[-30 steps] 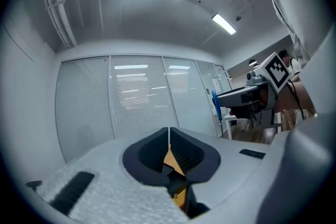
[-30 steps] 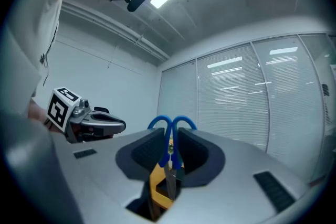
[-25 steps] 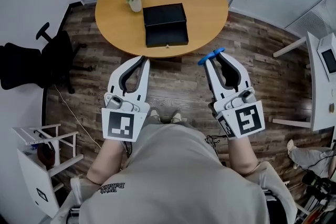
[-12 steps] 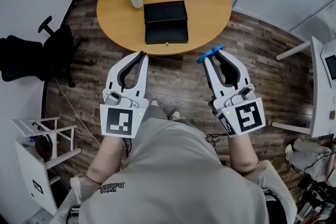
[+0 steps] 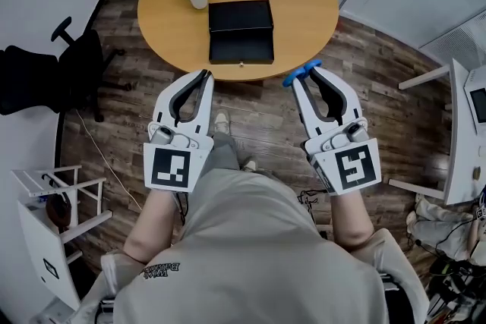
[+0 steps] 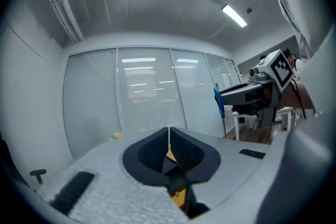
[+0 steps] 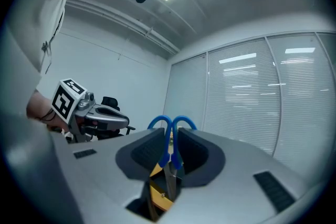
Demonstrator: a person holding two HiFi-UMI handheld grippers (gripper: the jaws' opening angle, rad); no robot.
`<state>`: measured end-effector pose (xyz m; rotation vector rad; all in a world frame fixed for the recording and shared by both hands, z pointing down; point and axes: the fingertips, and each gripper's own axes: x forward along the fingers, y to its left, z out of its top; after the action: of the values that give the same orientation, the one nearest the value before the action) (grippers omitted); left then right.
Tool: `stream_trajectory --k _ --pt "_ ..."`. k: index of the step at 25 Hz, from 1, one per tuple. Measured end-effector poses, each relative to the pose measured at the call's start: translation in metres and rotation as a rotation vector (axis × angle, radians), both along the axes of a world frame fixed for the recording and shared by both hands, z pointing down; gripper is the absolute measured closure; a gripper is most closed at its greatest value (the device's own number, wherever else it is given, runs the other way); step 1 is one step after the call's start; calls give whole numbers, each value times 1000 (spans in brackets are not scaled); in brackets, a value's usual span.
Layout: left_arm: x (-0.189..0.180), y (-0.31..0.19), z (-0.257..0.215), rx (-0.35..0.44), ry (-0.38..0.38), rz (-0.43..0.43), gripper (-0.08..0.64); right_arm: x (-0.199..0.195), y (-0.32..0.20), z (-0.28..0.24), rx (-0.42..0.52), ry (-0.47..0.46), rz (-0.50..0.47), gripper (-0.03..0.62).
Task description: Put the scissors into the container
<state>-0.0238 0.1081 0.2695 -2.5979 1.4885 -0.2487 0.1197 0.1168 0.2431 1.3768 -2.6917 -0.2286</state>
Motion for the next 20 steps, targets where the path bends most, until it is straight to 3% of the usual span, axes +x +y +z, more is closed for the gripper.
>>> stream_trajectory --k 16,20 --pt "-20 -114 42 -69 1 48 531 -31 -114 34 -89 52 18 499" --pt "-29 -144 50 -104 12 68 531 -47 -144 46 -155 125 19 499"
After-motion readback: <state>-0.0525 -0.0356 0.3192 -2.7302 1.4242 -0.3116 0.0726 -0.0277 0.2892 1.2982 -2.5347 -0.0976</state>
